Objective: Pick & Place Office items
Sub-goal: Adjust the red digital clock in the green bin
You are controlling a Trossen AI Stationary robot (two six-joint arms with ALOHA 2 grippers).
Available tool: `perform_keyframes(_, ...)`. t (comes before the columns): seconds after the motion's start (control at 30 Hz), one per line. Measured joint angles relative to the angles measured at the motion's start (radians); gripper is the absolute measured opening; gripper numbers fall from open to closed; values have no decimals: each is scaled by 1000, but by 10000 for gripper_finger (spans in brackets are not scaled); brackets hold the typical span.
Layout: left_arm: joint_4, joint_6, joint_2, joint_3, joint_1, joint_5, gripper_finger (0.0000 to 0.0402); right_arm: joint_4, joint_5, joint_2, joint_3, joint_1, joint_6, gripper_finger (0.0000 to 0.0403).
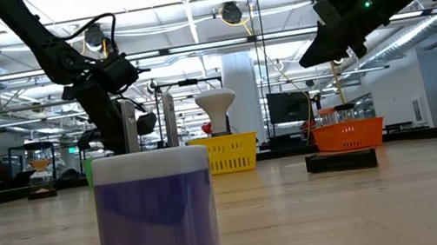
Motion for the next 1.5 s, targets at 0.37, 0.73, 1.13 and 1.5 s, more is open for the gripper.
perform_keyframes(0.37, -47, 17, -79, -1, -14, 24, 10, 0, 0, 0, 0, 0, 0, 54)
perform_keyframes(0.73, -41, 19, -58, -1, -1, 54, 10, 0, 0, 0, 0, 0, 0, 55)
perform_keyframes(1.13, -42, 33, -58, -1, 1, 55, 10, 0, 0, 0, 0, 0, 0, 55)
perform_keyframes(1.5, -4, 34, 12, 0, 1, 71, 10, 0, 0, 0, 0, 0, 0, 54)
